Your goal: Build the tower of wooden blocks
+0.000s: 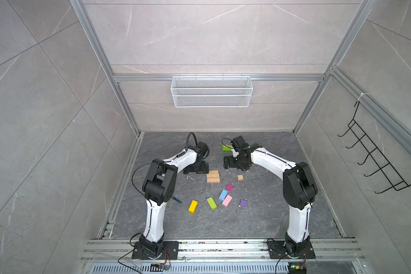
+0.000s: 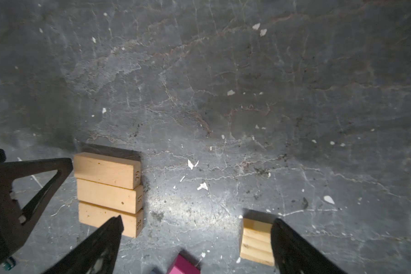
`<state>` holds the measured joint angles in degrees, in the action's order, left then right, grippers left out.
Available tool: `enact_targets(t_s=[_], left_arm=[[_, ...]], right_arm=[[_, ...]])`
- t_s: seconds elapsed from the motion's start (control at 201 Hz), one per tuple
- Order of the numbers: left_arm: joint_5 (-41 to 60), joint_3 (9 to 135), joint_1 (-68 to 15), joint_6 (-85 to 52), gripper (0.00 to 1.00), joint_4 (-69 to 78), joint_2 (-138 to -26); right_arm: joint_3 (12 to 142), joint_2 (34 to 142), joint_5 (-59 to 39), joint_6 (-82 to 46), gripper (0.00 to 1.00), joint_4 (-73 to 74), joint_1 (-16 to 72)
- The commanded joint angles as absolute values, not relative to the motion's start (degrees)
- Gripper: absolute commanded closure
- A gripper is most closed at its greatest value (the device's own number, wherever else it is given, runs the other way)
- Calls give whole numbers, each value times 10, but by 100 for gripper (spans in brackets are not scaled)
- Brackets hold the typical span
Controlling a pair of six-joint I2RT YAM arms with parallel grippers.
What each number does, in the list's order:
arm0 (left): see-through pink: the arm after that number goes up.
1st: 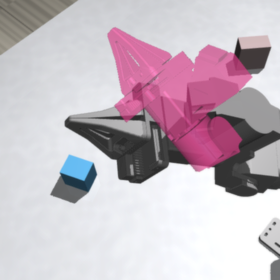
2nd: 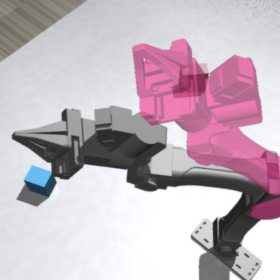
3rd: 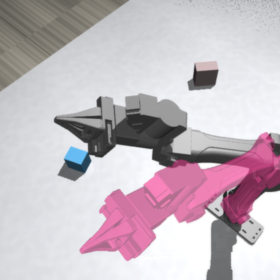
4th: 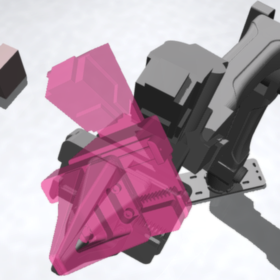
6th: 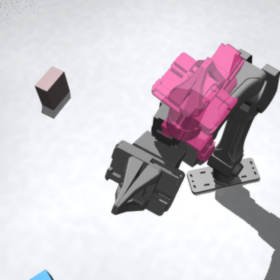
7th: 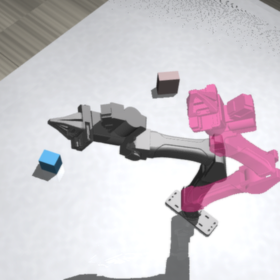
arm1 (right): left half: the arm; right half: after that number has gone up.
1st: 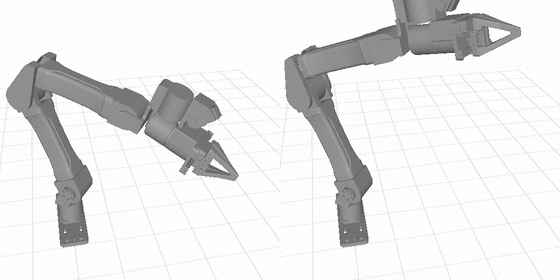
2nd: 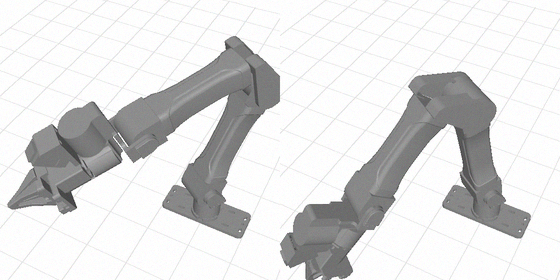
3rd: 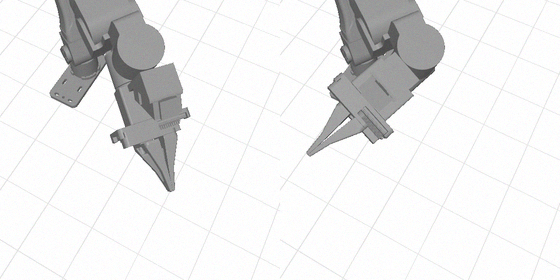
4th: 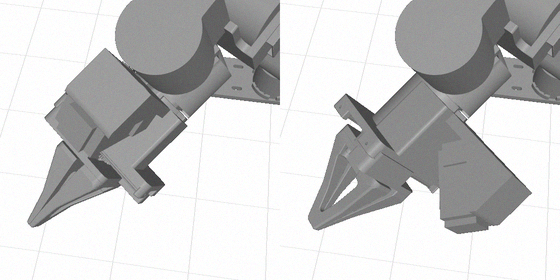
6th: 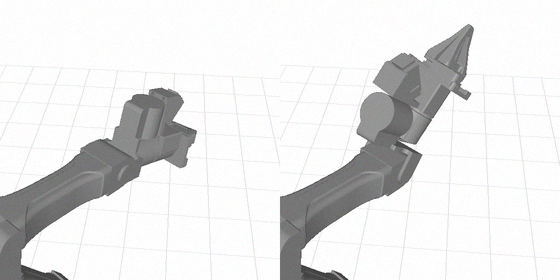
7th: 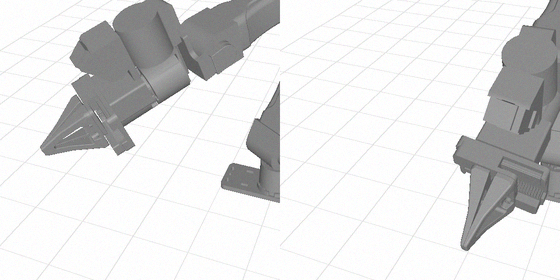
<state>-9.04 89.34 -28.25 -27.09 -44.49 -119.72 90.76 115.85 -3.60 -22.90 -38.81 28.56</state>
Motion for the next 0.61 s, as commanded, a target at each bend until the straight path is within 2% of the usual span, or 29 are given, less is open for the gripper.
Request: enact_targets(t_s=[0.0, 0.602], left_arm=[[-98, 910, -283, -254, 0, -439, -1204], [-95, 904, -283, -236, 0, -413, -1218]], right_arm=[[940, 1190, -9, -234, 1, -415, 299], [977, 1266, 5, -250, 1, -429, 315]])
